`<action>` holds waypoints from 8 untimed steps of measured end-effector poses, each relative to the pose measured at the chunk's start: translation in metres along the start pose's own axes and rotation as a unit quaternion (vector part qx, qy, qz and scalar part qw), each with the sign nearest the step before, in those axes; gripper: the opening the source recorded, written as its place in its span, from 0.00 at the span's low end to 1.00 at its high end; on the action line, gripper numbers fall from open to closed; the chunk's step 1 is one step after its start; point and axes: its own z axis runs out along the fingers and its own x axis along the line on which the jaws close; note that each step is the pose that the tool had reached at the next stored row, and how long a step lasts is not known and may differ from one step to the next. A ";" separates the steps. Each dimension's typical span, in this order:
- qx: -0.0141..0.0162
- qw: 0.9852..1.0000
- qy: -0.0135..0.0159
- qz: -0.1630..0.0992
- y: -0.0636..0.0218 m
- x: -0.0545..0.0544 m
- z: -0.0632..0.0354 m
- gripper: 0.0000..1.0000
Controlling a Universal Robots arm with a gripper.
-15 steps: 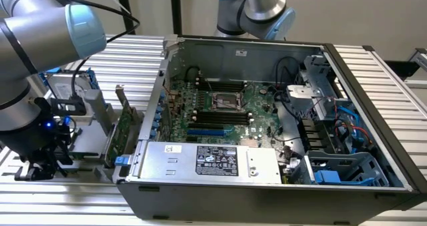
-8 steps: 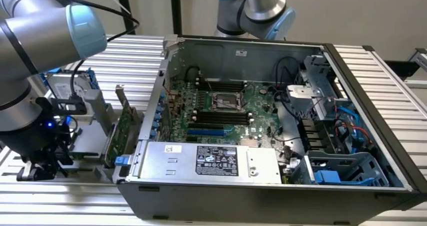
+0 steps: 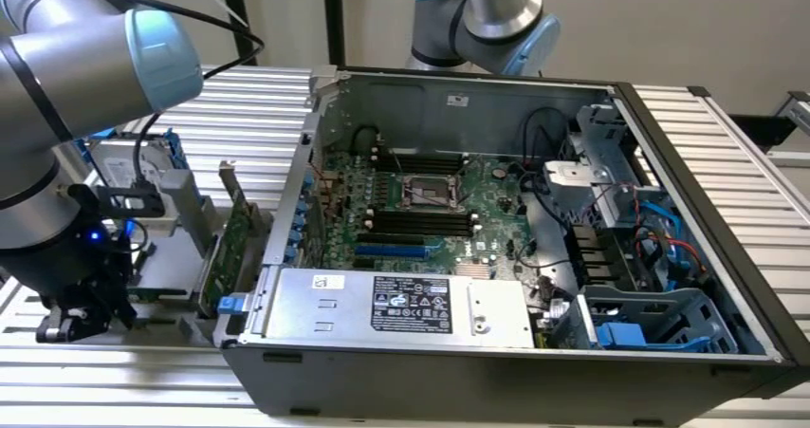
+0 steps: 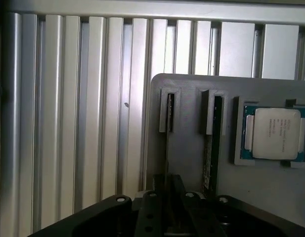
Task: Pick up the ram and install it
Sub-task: 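Pick up the ram and move it above insertion slot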
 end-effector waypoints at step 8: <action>0.000 1.000 0.000 0.000 0.0000 0.000 0.0000 0.00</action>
